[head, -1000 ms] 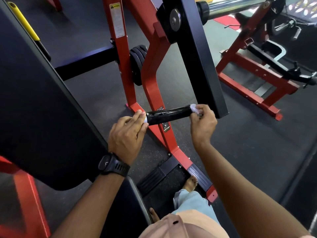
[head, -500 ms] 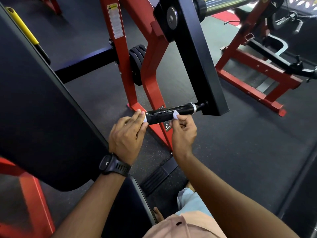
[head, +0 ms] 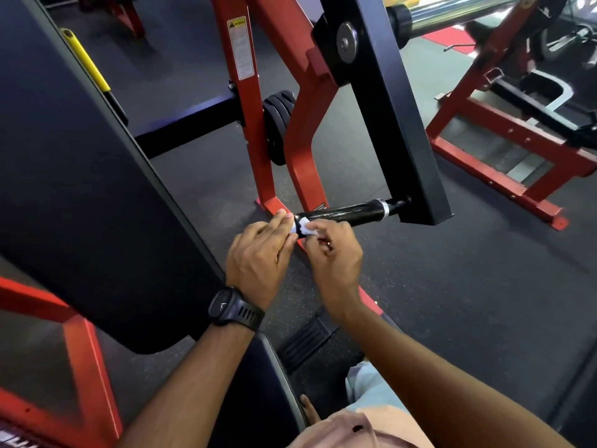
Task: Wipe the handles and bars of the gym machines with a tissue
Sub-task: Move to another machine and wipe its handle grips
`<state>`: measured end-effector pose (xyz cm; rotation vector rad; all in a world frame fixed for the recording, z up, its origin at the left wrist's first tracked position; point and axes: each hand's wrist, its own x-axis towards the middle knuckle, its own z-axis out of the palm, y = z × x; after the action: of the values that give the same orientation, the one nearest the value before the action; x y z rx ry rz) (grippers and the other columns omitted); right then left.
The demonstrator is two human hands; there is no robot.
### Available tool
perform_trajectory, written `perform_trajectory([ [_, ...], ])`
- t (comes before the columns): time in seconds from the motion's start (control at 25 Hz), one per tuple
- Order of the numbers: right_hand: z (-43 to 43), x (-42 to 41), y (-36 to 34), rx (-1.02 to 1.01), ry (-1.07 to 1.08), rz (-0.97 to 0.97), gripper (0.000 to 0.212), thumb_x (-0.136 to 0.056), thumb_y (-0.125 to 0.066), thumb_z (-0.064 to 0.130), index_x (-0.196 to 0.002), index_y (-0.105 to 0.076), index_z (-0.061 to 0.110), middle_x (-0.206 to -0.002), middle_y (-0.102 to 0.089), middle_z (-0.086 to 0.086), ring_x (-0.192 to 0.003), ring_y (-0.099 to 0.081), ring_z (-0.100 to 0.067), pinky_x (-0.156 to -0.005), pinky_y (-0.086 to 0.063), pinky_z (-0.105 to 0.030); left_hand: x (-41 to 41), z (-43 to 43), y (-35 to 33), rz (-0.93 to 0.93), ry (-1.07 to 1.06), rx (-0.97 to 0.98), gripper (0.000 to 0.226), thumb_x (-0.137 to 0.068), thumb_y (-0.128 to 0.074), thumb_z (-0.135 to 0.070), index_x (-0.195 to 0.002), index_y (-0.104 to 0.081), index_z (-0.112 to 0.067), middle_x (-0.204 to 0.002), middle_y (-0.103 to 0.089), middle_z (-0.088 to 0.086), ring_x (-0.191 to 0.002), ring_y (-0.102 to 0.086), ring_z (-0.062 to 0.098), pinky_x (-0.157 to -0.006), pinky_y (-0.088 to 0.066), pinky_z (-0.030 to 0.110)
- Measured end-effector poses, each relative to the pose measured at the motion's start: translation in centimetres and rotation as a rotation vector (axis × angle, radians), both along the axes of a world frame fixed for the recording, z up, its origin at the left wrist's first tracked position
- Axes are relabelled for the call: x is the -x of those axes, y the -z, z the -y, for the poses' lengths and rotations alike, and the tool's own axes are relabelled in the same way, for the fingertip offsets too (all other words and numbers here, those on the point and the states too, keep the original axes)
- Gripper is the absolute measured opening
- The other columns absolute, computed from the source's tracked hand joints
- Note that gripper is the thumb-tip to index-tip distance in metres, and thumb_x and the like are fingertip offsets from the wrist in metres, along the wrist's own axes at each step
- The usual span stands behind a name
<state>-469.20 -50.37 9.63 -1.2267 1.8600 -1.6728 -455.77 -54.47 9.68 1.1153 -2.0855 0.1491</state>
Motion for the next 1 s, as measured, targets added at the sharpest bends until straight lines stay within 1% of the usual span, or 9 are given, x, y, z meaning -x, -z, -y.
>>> perform_trajectory([
  [0.12,0.7,0.6,-0.7,-0.006,0.089,0.09,0.014,-0.087,-0.069,0.01,-0.099,-0.073,0.018,-0.096,-0.062,-0.005,-0.082,-0.064,-0.014,-0.071,-0.057,-0.027,0.0,0.1,0.0,0.009,0.003,-0.008,0.034,-0.095,-0.056,-0.031,-0.12,-0.069,-0.012,-0.124,-0.068,0.0,-0.093,-0.064,0.019,-0.07,-0.055,0.036],
  [0.24,0.5,0.5,-1.2,-0.036,-0.051,-0.025,0.012,-0.089,-0.07,0.012,-0.101,-0.072,0.014,-0.095,-0.063,-0.003,-0.081,-0.064,-0.01,-0.067,-0.053,-0.015,-0.1,0.1,0.1,0.012,-0.011,-0.013,0.035,-0.096,-0.055,-0.033,-0.121,-0.069,-0.014,-0.126,-0.067,-0.001,-0.096,-0.061,0.016,-0.072,-0.053,0.035],
  [0.4,0.4,2.0,-2.1,-0.084,-0.051,0.077,0.006,-0.09,-0.072,0.023,-0.093,-0.069,0.019,-0.092,-0.069,-0.002,-0.077,-0.067,-0.008,-0.069,-0.056,-0.019,-0.1,0.1,0.2,0.018,-0.007,-0.039,0.035,-0.096,-0.055,-0.032,-0.124,-0.067,-0.014,-0.128,-0.066,-0.001,-0.098,-0.062,0.017,-0.073,-0.053,0.035],
  [0.56,0.6,2.4,-3.1,-0.149,-0.147,0.016,0.008,-0.089,-0.074,0.02,-0.09,-0.066,0.018,-0.091,-0.068,0.006,-0.075,-0.063,-0.004,-0.069,-0.054,-0.021,-0.1,0.2,0.1,0.016,-0.006,-0.044,0.035,-0.096,-0.055,-0.032,-0.124,-0.068,-0.015,-0.128,-0.066,-0.002,-0.099,-0.061,0.015,-0.073,-0.053,0.035],
  [0.64,0.8,2.8,-3.6,-0.167,-0.217,-0.175,0.006,-0.095,-0.067,0.018,-0.099,-0.067,0.021,-0.091,-0.067,0.006,-0.079,-0.06,-0.004,-0.071,-0.05,-0.02,-0.1,0.1,0.2,0.004,-0.006,-0.039,0.035,-0.095,-0.055,-0.031,-0.123,-0.068,-0.015,-0.127,-0.066,-0.003,-0.098,-0.062,0.016,-0.071,-0.053,0.035],
  [0.76,3.0,3.7,-4.9,-0.154,-0.419,-0.685,0.025,-0.092,-0.059,0.002,-0.103,-0.075,0.019,-0.095,-0.072,-0.001,-0.088,-0.063,-0.02,-0.082,-0.05,-0.033,-0.1,0.0,0.2,0.012,-0.028,-0.017,0.034,-0.095,-0.054,-0.032,-0.122,-0.069,-0.017,-0.125,-0.067,-0.004,-0.097,-0.062,0.015,-0.069,-0.053,0.034],
  [0.8,4.2,4.2,-5.5,-0.229,-0.464,-0.763,0.028,-0.09,-0.058,0.0,-0.102,-0.076,0.018,-0.095,-0.073,-0.003,-0.089,-0.065,-0.023,-0.084,-0.052,-0.037,0.0,0.1,0.1,0.014,-0.028,-0.021,0.034,-0.096,-0.054,-0.033,-0.122,-0.069,-0.017,-0.125,-0.068,-0.004,-0.097,-0.063,0.016,-0.069,-0.053,0.034],
  [0.88,6.1,4.6,-7.3,-0.415,-0.545,-0.834,0.032,-0.09,-0.057,-0.001,-0.106,-0.075,0.02,-0.099,-0.073,-0.004,-0.093,-0.067,-0.024,-0.085,-0.055,-0.038,-0.1,0.1,0.1,0.016,-0.03,-0.034,0.035,-0.096,-0.053,-0.033,-0.123,-0.069,-0.017,-0.125,-0.067,-0.003,-0.1,-0.063,0.015,-0.071,-0.052,0.033],
  [1.0,7.1,4.2,-7.9,-0.361,-0.749,-0.995,0.022,-0.09,-0.063,0.005,-0.104,-0.074,0.017,-0.104,-0.069,-0.001,-0.095,-0.063,-0.015,-0.081,-0.052,-0.03,-0.1,0.0,0.1,0.024,-0.03,-0.04,0.037,-0.097,-0.051,-0.034,-0.125,-0.067,-0.017,-0.126,-0.066,-0.003,-0.106,-0.061,0.016,-0.075,-0.049,0.031],
])
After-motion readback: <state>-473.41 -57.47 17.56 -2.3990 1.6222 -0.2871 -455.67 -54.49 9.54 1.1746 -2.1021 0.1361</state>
